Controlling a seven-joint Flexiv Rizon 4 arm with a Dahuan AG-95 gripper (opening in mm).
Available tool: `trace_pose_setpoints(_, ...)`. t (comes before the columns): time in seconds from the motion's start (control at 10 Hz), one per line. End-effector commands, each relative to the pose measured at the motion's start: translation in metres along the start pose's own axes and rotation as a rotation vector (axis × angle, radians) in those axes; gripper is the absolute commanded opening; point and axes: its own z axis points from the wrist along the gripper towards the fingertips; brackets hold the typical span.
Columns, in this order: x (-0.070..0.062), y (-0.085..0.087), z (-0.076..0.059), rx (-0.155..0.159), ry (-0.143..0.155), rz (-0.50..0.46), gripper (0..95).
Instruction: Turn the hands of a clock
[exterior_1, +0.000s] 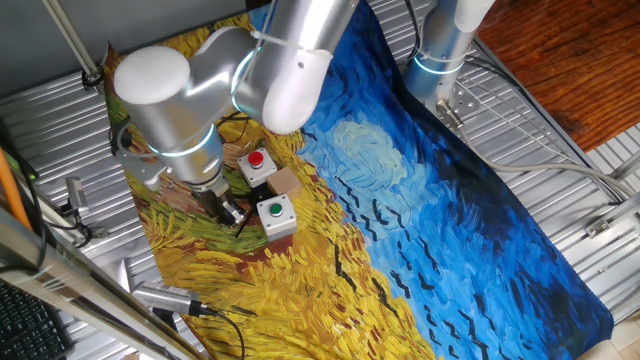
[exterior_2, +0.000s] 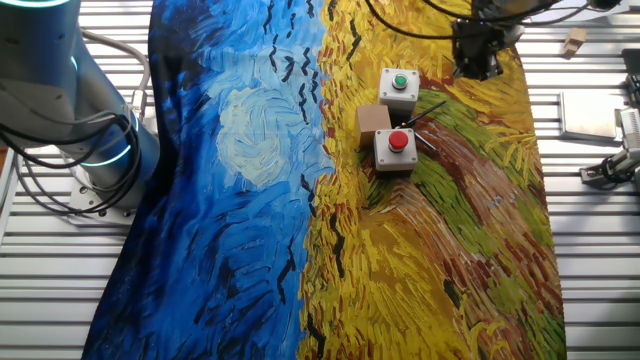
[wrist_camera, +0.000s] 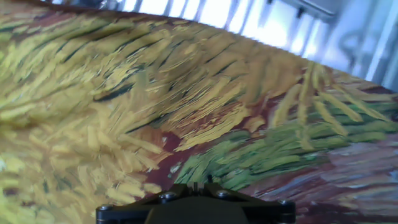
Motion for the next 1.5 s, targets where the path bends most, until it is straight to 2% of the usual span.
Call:
trace_pose_setpoints(0.1, -0.001, 0.002, 0.015, 0.013, 0.035, 0.043, 0.0)
trace_pose_setpoints(0.3, -0.001, 0.003, 0.029, 0.015, 0.026, 0.053, 0.0)
trace_pose_setpoints(0.6, 0.005, 0.006, 0.036, 0.019, 0.015, 0.056, 0.0)
trace_pose_setpoints(0.7, 0.01, 0.008, 0.038, 0.028, -0.01, 0.056, 0.0)
trace_pose_setpoints(0.9, 0.01, 0.008, 0.038, 0.045, -0.08, 0.033, 0.0)
trace_pose_setpoints(1.0, 0.01, 0.008, 0.038, 0.042, -0.092, 0.012, 0.0)
trace_pose_setpoints(1.2, 0.01, 0.008, 0.038, 0.04, -0.095, -0.009, 0.0)
trace_pose_setpoints(1.4, 0.01, 0.008, 0.038, 0.049, -0.086, -0.002, 0.0)
trace_pose_setpoints(1.5, 0.01, 0.008, 0.038, 0.051, -0.093, 0.014, 0.0)
